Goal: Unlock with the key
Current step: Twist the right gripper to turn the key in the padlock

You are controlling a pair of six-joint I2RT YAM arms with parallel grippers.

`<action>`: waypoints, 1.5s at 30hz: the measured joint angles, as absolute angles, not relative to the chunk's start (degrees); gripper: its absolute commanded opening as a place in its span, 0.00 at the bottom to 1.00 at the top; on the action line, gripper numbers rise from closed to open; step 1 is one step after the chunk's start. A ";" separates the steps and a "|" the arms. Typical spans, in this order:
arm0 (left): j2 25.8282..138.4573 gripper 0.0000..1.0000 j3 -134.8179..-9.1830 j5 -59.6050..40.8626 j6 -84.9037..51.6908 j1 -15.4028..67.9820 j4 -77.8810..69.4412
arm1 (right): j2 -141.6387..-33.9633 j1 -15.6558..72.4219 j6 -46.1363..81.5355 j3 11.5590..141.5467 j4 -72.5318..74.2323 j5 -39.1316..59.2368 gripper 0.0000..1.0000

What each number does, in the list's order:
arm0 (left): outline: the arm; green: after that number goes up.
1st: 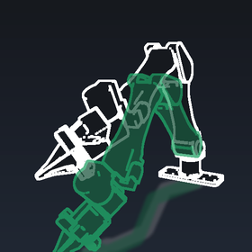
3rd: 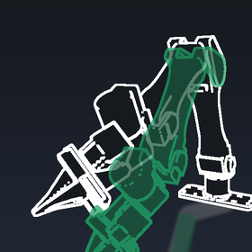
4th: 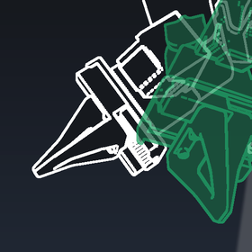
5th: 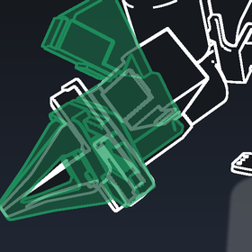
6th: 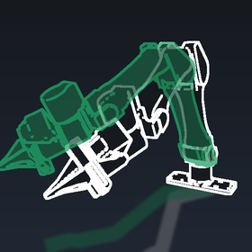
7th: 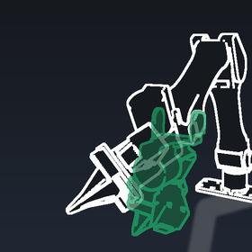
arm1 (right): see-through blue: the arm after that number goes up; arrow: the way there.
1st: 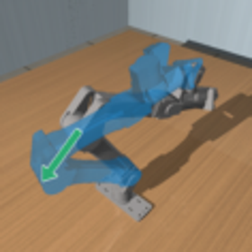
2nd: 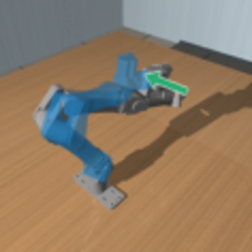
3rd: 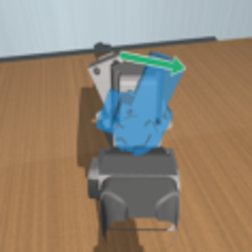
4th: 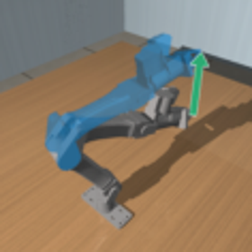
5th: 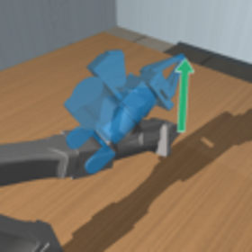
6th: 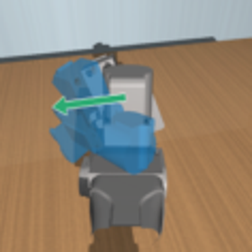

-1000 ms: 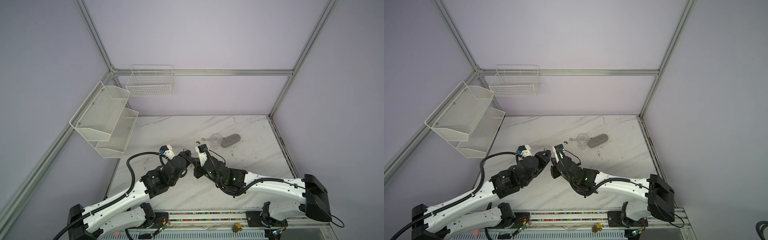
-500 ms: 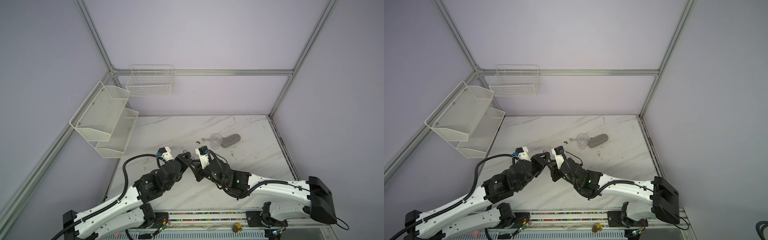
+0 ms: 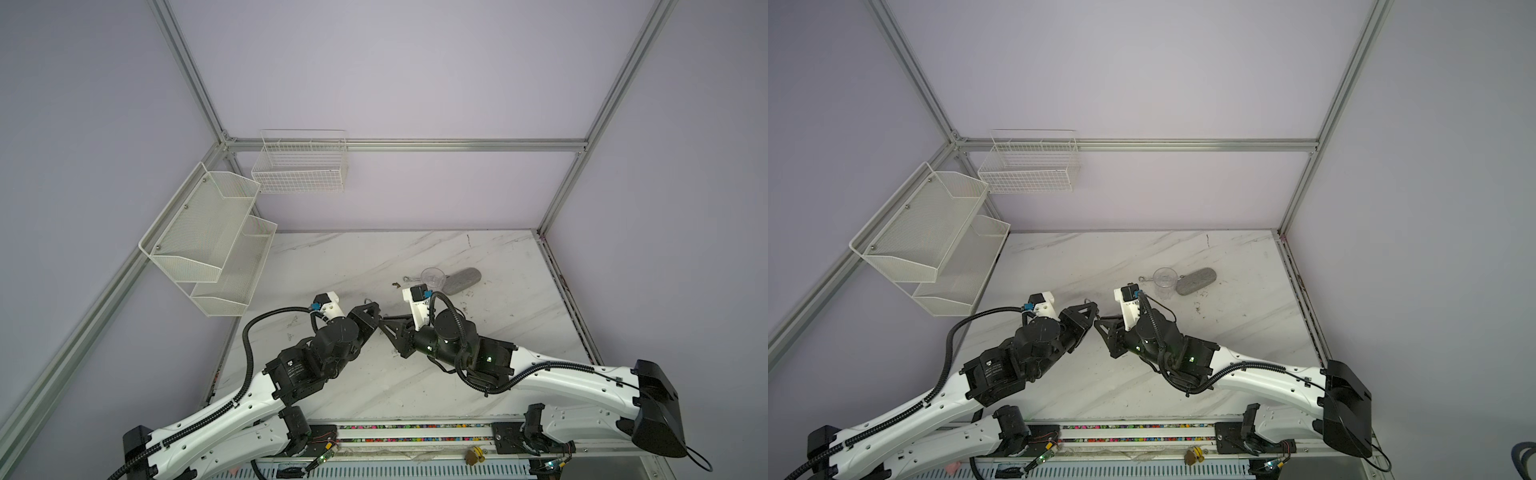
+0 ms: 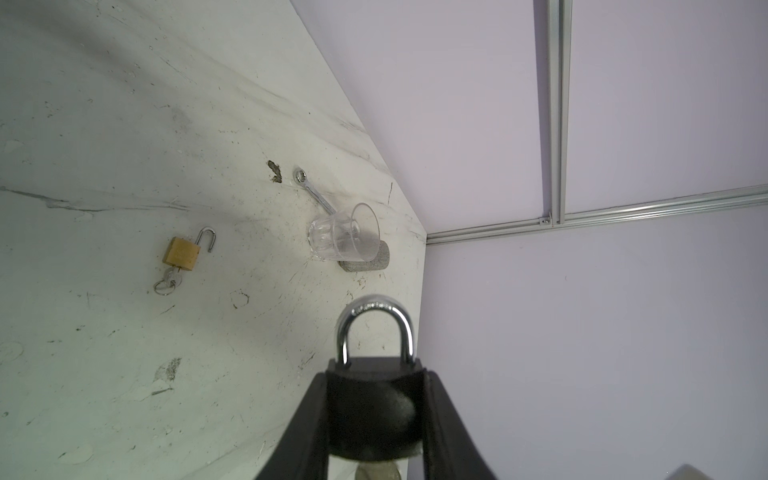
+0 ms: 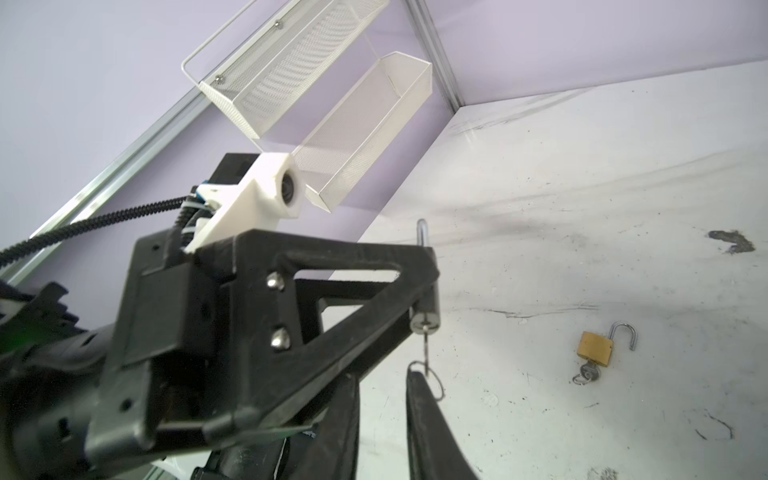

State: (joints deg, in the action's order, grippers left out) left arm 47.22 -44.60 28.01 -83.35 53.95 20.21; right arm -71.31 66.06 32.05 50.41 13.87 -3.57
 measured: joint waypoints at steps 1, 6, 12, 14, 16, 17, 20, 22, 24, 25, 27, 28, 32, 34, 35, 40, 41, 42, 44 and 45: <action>47.22 0.00 -44.60 27.86 -83.37 53.95 20.25 | -71.35 65.52 32.97 50.41 13.87 -3.33 0.22; 47.22 0.00 -44.60 27.66 -83.37 53.95 20.25 | -72.10 64.60 35.48 50.50 13.89 -2.09 0.16; 47.22 0.00 -44.60 27.66 -83.37 53.95 20.25 | -73.45 64.53 36.95 50.52 13.89 -1.13 0.16; 47.22 0.00 -44.60 27.64 -83.37 53.95 20.25 | -73.73 64.51 37.08 50.52 13.89 -1.04 0.15; 47.22 0.00 -44.60 27.64 -83.37 53.95 20.23 | -73.89 64.49 37.21 50.52 13.89 -1.02 0.13; 47.22 0.00 -44.60 27.62 -83.37 53.95 20.23 | -73.97 64.49 37.26 50.52 13.89 -1.02 0.12; 47.22 0.00 -44.60 27.44 -83.37 53.95 20.23 | -74.28 64.27 37.28 50.52 13.89 -1.04 0.11; 47.24 0.00 -44.60 27.42 -83.35 53.95 20.23 | -74.37 64.25 37.26 50.52 13.89 -1.04 0.09; 47.24 0.00 -44.60 27.42 -83.33 53.87 20.23 | -74.37 64.12 37.28 50.54 13.89 -1.08 0.07; 47.24 0.00 -44.60 27.31 -83.33 53.78 20.23 | -74.37 64.01 37.30 50.54 13.89 -1.08 0.07; 47.24 0.00 -44.60 27.18 -83.31 53.74 20.21 | -74.37 63.90 37.32 50.54 13.89 -1.08 0.06; 47.24 0.00 -44.60 27.05 -83.26 53.69 20.21 | -74.37 63.88 37.30 50.54 13.91 -1.06 0.05; 47.42 0.00 -44.62 26.46 -82.85 53.52 20.05 | -74.39 63.70 37.43 50.63 13.87 -0.95 0.02; 47.88 0.00 -44.62 26.11 -82.70 53.25 19.66 | -74.63 63.57 37.41 50.78 13.82 -1.02 0.01; 48.27 0.00 -44.62 26.06 -82.61 53.19 19.49 | -74.89 63.46 37.39 50.89 13.72 -1.02 0.01; 50.33 0.00 -44.64 26.30 -81.91 53.06 18.55 | -75.85 62.89 37.36 51.44 13.02 -1.02 0.00; 50.68 0.00 -44.64 26.50 -81.89 53.10 18.11 | -75.94 62.57 37.56 51.44 13.15 -0.69 0.00; 50.96 0.00 -44.64 26.83 -81.82 53.21 17.67 | -76.05 62.24 37.82 51.44 13.45 -0.34 0.00; 51.55 0.00 -44.66 27.49 -81.73 53.25 16.88 | -76.31 61.56 38.41 51.55 13.89 0.54 0.00; 51.72 0.00 -44.66 27.73 -81.62 53.25 16.73 | -76.44 61.32 38.68 51.55 14.06 0.93 0.00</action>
State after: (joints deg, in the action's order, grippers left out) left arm 51.72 -44.66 27.73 -81.62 53.25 16.73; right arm -76.44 61.32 38.68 51.55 14.06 0.93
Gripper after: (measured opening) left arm 0.302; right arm 0.048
